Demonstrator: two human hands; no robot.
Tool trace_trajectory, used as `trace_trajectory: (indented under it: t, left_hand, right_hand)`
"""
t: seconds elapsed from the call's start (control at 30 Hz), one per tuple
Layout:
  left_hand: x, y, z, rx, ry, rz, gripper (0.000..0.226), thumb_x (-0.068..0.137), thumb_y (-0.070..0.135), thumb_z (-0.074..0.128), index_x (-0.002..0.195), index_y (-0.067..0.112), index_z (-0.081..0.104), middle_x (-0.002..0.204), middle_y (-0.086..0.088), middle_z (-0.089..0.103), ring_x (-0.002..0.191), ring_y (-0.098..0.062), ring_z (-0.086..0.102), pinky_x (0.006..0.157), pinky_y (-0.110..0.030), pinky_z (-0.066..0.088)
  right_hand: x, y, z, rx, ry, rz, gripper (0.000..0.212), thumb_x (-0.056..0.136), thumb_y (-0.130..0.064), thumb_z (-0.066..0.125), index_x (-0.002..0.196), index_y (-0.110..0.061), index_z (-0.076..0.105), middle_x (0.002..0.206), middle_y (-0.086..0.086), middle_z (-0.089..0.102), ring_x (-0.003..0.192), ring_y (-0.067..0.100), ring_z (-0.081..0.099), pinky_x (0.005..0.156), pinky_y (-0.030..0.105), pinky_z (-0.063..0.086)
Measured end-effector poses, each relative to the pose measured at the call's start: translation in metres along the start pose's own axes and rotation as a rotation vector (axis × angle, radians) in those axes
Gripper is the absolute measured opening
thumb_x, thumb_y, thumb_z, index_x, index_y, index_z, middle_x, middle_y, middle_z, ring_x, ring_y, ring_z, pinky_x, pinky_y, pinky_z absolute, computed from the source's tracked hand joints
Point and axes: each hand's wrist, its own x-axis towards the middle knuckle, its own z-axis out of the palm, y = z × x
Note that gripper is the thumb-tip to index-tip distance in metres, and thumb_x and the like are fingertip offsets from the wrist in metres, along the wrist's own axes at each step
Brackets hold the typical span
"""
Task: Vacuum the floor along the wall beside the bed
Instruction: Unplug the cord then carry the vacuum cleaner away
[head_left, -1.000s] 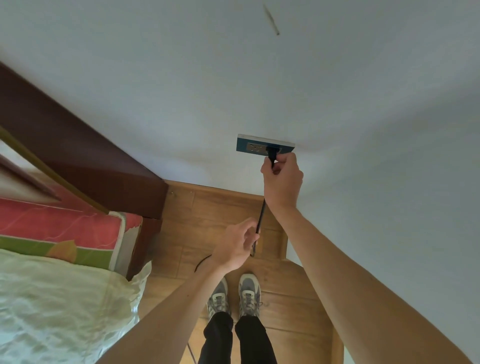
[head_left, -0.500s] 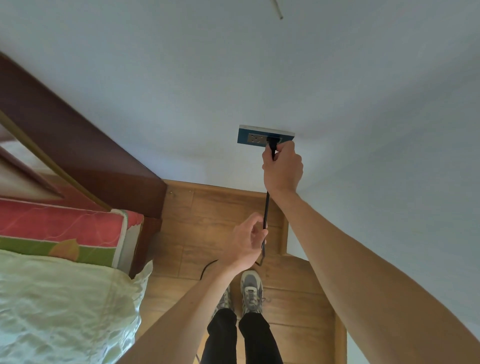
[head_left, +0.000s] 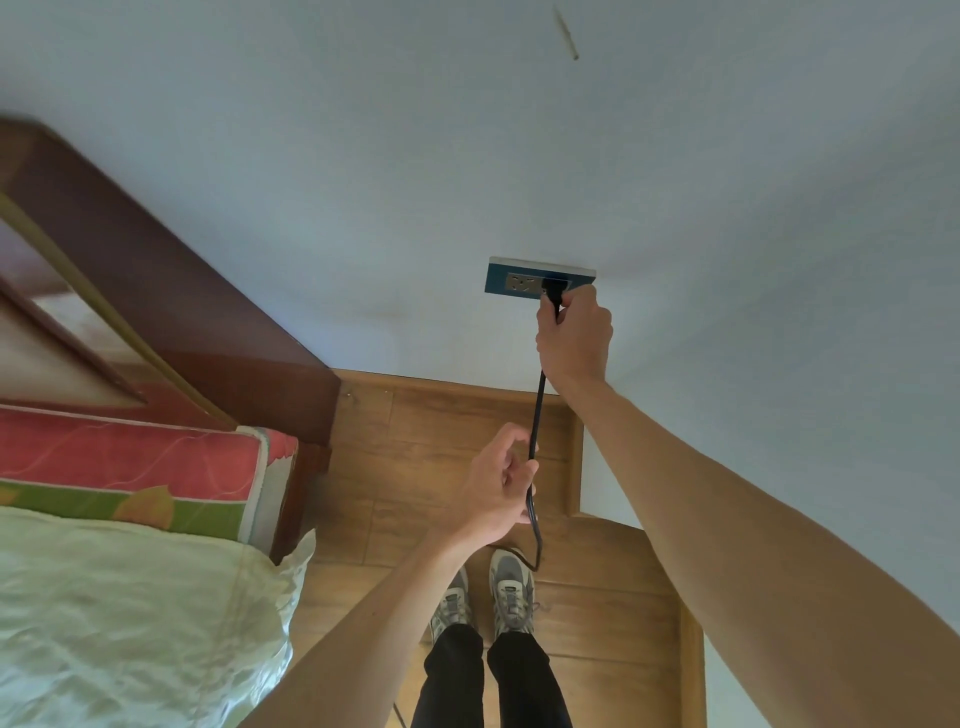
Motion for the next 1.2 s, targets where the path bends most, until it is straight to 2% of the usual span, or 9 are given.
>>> trace_trajectory:
  t: [0.17,0.3,0.43,0.63,0.83,1.07,1.2]
  left_hand:
    - [-0.005,0.003,-0.003,-0.013,0.001,-0.005,0.011,0.104,0.017,0.048,0.115,0.020,0.048,0.085,-0.012,0.054,0.076,-0.021,0.064,0.071,-0.038,0.064]
    - [-0.008,0.005,-0.007,-0.017,0.003,-0.014,0.012,0.104,0.017,0.049,0.115,0.019,0.048,0.083,-0.009,0.055,0.074,-0.018,0.065,0.071,-0.038,0.064]
    - [-0.012,0.007,-0.009,-0.040,0.011,-0.018,0.012,0.103,0.017,0.049,0.115,0.018,0.048,0.082,-0.008,0.055,0.074,-0.019,0.065,0.072,-0.041,0.064]
    - [-0.011,0.007,-0.014,-0.009,-0.004,-0.018,0.013,0.104,0.017,0.049,0.117,0.018,0.048,0.083,-0.008,0.056,0.075,-0.019,0.067,0.069,-0.036,0.064]
    - [-0.011,0.007,-0.010,-0.049,-0.005,-0.029,0.010,0.104,0.017,0.049,0.114,0.018,0.048,0.083,-0.009,0.056,0.075,-0.021,0.067,0.073,-0.044,0.064]
    - [-0.009,0.007,-0.013,-0.021,-0.023,-0.040,0.010,0.104,0.015,0.048,0.114,0.018,0.047,0.084,-0.009,0.055,0.076,-0.020,0.066,0.073,-0.041,0.064]
    - [-0.007,0.003,-0.017,-0.019,-0.033,-0.051,0.011,0.104,0.015,0.048,0.115,0.018,0.046,0.085,-0.012,0.054,0.075,-0.021,0.065,0.075,-0.044,0.063]
  right_hand:
    - [0.000,0.000,0.000,-0.013,-0.011,0.000,0.019,0.100,-0.022,0.053,0.107,-0.004,0.052,0.087,0.010,0.064,0.073,0.026,0.065,0.057,0.035,0.053]
    - [-0.001,-0.001,0.001,-0.019,-0.005,-0.006,0.019,0.101,-0.022,0.052,0.106,-0.004,0.051,0.091,0.014,0.064,0.076,0.028,0.064,0.060,0.039,0.053]
    - [-0.004,-0.002,0.001,-0.017,-0.003,0.007,0.019,0.101,-0.022,0.050,0.106,-0.003,0.051,0.088,0.012,0.061,0.075,0.027,0.062,0.055,0.030,0.043]
    - [-0.005,-0.005,0.002,-0.035,0.002,0.021,0.020,0.102,-0.022,0.050,0.108,-0.003,0.050,0.092,0.011,0.062,0.078,0.025,0.062,0.056,0.028,0.042]
    - [-0.006,-0.008,0.005,-0.010,0.030,0.046,0.022,0.102,-0.023,0.050,0.107,-0.002,0.051,0.088,0.011,0.061,0.077,0.028,0.063,0.060,0.034,0.045]
    - [-0.007,-0.001,0.007,0.036,0.029,0.011,0.016,0.102,-0.023,0.049,0.101,-0.007,0.047,0.080,0.011,0.061,0.068,0.026,0.061,0.061,0.045,0.053]
    - [-0.008,-0.002,0.010,0.040,0.038,0.028,0.017,0.102,-0.024,0.049,0.103,-0.007,0.048,0.085,0.015,0.065,0.073,0.028,0.062,0.060,0.039,0.050]
